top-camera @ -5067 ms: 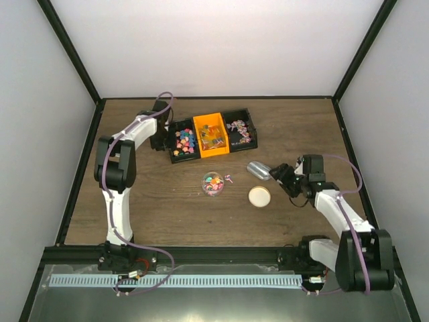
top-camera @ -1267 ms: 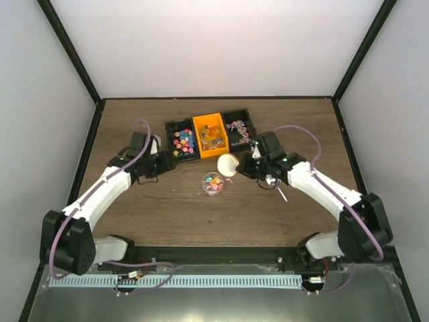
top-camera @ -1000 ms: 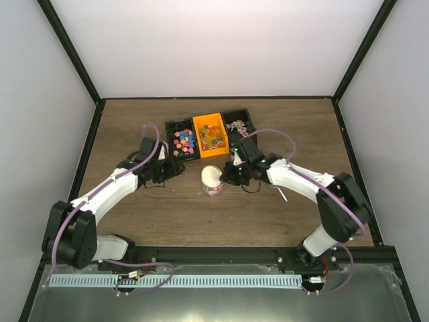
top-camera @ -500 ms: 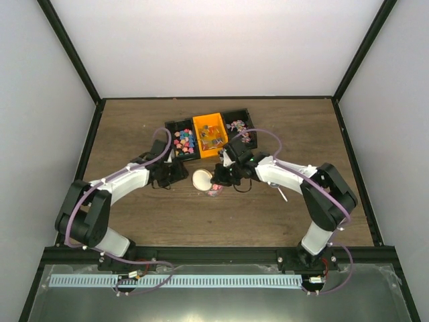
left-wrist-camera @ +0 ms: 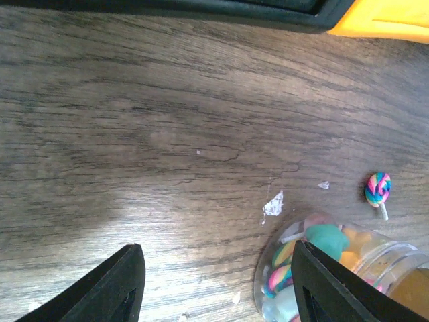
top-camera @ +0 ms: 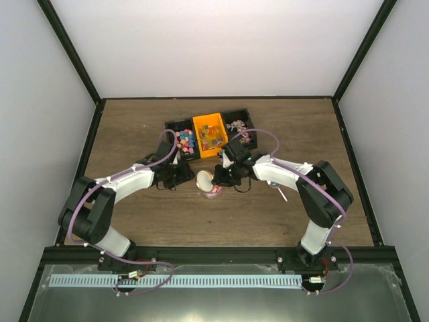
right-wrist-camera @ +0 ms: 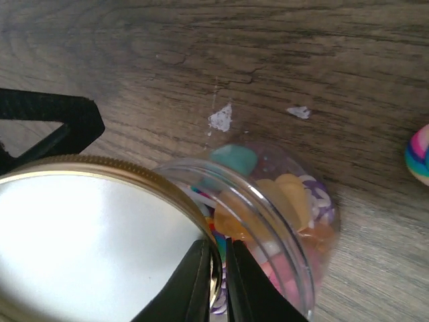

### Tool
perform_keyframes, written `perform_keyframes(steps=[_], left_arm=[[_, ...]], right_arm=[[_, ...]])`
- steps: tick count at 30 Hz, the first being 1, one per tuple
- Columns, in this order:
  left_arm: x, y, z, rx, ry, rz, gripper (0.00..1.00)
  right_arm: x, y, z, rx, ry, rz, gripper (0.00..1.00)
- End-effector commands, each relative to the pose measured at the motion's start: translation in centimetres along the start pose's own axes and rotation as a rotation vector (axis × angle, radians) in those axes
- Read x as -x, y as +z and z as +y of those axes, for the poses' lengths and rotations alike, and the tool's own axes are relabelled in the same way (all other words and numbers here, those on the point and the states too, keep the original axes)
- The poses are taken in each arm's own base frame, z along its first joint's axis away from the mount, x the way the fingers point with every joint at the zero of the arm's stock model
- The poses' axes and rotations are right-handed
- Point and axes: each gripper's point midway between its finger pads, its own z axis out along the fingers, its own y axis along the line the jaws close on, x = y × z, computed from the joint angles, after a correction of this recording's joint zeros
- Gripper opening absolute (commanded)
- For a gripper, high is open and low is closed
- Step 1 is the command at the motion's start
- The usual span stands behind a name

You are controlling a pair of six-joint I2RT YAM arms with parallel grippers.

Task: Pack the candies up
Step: Close the bottle lid on the packing bottle.

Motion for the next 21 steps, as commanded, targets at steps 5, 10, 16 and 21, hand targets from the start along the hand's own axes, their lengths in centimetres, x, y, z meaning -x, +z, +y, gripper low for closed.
perform_keyframes(steps=[5, 10, 16, 21], left_arm=[[-0.7, -0.1, -1.0, -0.027, 0.003, 0.007, 0.62], [-0.9, 0.0, -1.3, -0.031, 0.000, 0.009, 0.62], [-1.1, -0.1, -1.8, -0.036, -0.001, 0.010, 0.62], [-1.0, -0.5, -2.3, -0.041, 0.003, 0.010, 0.61]], right_arm=[[1.6, -1.0, -0.1, -0.081, -0.056, -0.051, 0.14], [1.5, -1.4, -0.8, -0.120, -0.064, -0.058, 0.20], [1.3, -1.6, -1.1, -0.142, -0.066, -0.060, 0.22], [1.3, -1.6, -1.0, -0.137, -0.071, -0.060, 0.22]])
